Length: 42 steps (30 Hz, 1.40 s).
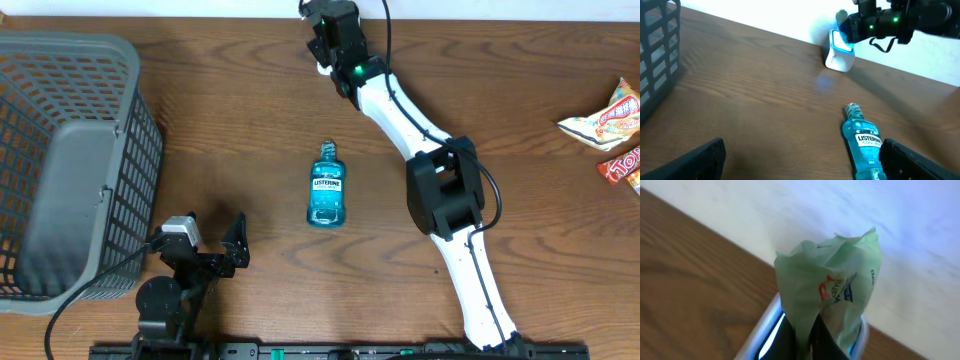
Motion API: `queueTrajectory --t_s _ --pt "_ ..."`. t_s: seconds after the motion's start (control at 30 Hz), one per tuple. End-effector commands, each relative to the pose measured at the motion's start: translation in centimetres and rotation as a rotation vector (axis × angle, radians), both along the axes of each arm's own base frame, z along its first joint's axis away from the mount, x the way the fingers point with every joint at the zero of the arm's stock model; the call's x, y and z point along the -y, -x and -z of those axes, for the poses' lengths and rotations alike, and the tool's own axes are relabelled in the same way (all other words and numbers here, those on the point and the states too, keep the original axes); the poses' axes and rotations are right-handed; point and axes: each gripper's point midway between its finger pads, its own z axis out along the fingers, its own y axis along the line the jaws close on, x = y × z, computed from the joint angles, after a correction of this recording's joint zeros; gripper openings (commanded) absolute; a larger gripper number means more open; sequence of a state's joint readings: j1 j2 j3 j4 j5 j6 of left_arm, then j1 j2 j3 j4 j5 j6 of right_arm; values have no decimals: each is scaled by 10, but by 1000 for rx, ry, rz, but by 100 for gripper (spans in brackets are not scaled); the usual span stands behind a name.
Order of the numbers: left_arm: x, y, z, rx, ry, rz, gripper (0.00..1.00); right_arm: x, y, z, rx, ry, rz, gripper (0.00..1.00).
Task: Scan the item barcode
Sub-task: 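Lift the green pack and hold it at the white scanner, then carry the green pack to the table's right edge and release it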
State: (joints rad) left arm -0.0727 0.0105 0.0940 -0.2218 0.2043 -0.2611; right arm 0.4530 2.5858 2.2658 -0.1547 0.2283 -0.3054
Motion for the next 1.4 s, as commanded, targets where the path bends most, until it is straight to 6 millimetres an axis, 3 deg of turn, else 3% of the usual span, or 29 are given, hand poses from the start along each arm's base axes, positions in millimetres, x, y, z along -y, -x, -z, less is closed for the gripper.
queueTrajectory --t_s 0.0,0.1,0.2,0.4,0.43,0.53,0.77,0.8,1.03,1.17,1.37 --pt "0 1 12 -33 -7 2 98 17 -3 -24 5 21 101 1" --pt "0 1 12 -33 -7 2 98 29 11 -36 -85 26 140 1" --pt "0 1 12 -33 -7 2 98 57 34 -52 -198 16 223 1" --pt "0 1 12 -33 -7 2 98 130 83 -65 -364 7 498 1" --pt "0 1 12 -33 -7 2 98 155 102 -63 -436 -2 582 1" --pt "0 1 12 -33 -7 2 98 197 131 -55 -545 -12 739 1" --pt "0 1 12 -33 -7 2 98 299 165 -46 -644 -22 1057 1" --pt "0 1 12 -33 -7 2 98 328 172 -45 -657 -31 1134 1" --pt "0 1 12 -33 -7 2 98 444 205 -36 -645 -30 1429 1" --pt "0 1 12 -33 -7 2 98 494 223 -16 -652 -37 1538 1" --pt "0 1 12 -33 -7 2 98 542 256 32 -700 -57 1655 1"
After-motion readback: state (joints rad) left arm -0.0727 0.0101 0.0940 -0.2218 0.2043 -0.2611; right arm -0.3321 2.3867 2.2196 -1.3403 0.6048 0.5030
